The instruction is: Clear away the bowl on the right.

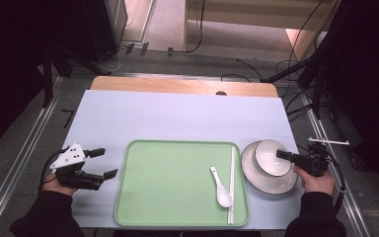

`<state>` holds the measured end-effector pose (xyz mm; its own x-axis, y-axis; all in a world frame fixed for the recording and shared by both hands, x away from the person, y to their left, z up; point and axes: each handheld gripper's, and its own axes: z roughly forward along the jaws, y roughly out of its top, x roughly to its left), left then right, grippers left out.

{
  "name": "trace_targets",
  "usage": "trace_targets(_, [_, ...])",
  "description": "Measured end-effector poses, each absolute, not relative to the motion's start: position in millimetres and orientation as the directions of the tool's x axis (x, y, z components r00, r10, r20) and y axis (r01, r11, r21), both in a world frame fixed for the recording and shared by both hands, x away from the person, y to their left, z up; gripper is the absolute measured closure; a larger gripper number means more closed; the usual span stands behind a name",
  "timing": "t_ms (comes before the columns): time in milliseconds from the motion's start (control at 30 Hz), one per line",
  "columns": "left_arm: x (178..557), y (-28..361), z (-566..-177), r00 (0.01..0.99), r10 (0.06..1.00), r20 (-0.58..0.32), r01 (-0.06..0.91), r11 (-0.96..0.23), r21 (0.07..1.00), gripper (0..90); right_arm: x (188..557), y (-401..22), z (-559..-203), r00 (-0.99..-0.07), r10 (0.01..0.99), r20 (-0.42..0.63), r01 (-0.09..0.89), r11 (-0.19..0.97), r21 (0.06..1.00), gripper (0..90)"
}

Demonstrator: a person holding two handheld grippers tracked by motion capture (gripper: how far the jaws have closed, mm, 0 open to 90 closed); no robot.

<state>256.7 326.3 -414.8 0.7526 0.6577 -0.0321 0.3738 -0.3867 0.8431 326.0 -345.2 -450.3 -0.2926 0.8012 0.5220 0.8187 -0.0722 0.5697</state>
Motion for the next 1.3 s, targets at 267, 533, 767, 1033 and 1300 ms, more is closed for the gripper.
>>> trace_targets(267, [256.6, 326.1, -414.6, 0.751, 0.659, -0.031, 0.374, -0.386, 0.843, 15.1, 324.1, -338.0, -439.7, -0.271, 0.804, 0.53, 0.834, -0.079, 0.546, 80.6])
trace_targets(533, [256.5, 326.3, -414.6, 0.75, 0.661, -0.032, 0.373, -0.383, 0.845, 15.0, 321.7, -326.0, -430.6, -0.3, 0.804, 0.513, 0.827, -0.049, 0.56, 80.6])
trace_targets(767, [256.7, 327.0, -414.4, 0.749, 0.662, -0.037, 0.373, -0.375, 0.848, 15.0, 319.9, -314.1, -426.5, -0.327, 0.793, 0.515, 0.828, -0.022, 0.56, 80.5])
trace_targets(1033, [256.8, 327.0, -414.4, 0.75, 0.66, -0.036, 0.374, -0.378, 0.847, 15.0, 318.6, -299.3, -422.8, -0.359, 0.775, 0.52, 0.83, 0.01, 0.557, 80.3])
trace_targets(1300, [257.1, 326.8, -414.6, 0.75, 0.661, -0.035, 0.374, -0.379, 0.846, 15.1, 317.3, -280.6, -420.1, -0.394, 0.762, 0.515, 0.831, 0.056, 0.553, 80.0])
